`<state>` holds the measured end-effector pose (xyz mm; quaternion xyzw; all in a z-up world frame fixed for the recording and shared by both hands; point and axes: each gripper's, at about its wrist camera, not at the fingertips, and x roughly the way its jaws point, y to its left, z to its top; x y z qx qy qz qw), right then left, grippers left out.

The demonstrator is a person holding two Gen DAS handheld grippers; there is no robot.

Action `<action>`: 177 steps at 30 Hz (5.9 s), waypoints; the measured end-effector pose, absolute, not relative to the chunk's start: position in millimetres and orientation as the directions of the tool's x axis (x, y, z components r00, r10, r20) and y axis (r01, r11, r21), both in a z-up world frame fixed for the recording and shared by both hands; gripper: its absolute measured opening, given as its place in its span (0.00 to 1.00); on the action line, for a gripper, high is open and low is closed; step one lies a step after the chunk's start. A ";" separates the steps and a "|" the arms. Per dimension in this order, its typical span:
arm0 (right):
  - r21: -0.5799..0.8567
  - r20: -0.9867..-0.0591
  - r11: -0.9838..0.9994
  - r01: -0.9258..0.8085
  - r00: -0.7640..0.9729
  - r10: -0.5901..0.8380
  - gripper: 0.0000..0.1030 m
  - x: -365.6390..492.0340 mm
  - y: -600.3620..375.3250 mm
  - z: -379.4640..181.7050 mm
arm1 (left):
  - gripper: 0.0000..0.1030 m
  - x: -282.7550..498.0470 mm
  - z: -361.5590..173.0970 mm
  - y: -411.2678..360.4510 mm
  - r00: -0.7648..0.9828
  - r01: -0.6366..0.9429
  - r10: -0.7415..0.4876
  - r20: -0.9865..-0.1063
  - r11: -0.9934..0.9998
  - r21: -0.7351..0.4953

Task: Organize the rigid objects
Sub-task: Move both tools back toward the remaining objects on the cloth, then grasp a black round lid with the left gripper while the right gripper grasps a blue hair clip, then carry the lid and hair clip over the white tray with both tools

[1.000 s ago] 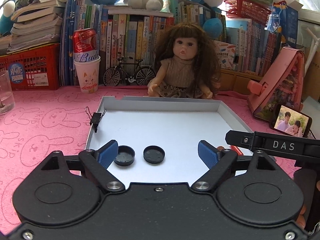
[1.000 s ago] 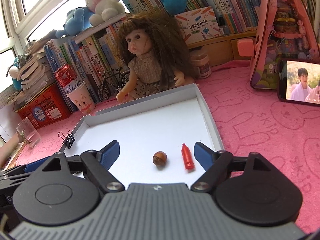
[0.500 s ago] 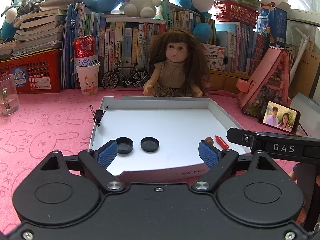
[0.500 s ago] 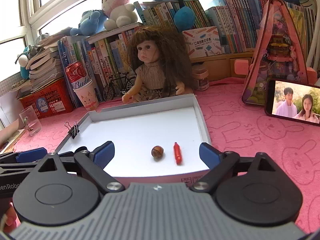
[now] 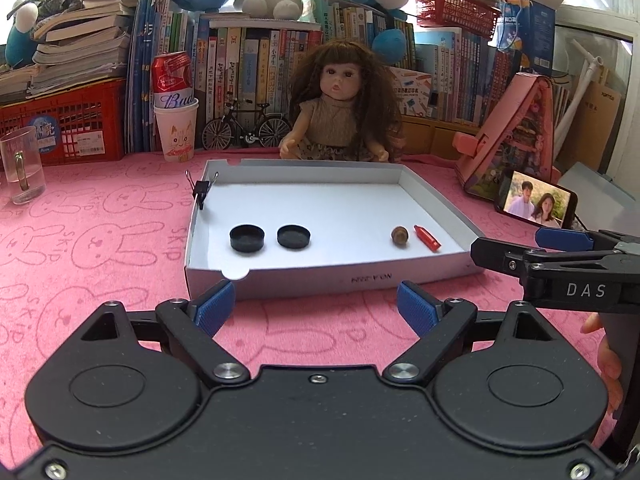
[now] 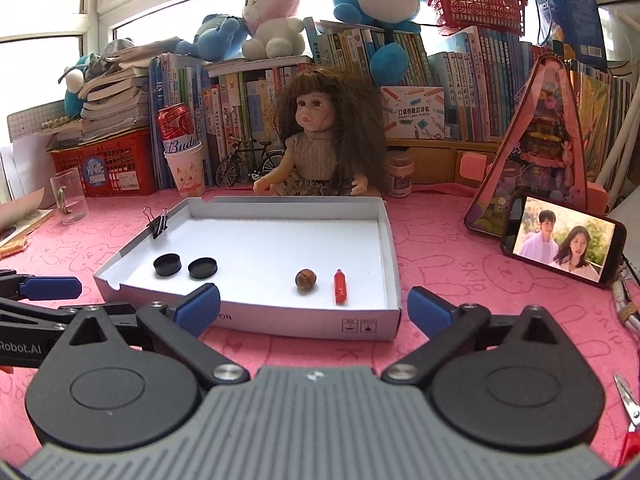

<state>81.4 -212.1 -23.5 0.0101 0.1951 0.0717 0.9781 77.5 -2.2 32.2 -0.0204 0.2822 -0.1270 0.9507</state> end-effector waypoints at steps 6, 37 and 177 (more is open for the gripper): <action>0.035 -0.383 0.992 -0.122 0.915 0.126 1.00 66.1 -216.5 -30.9 | 0.85 58.6 25.9 -0.2 0.802 0.245 -0.263 -0.536 0.964 -0.106; -0.158 -0.426 0.947 -0.280 0.884 0.190 0.91 7.9 -206.6 -84.6 | 0.45 -24.9 -9.6 1.1 0.726 0.398 -0.402 -0.558 0.907 -0.137; 0.371 -0.639 0.926 -0.070 0.704 0.309 0.39 225.2 -198.2 -16.6 | 0.29 221.5 15.7 -25.6 0.736 0.263 -0.339 -0.586 0.941 -0.214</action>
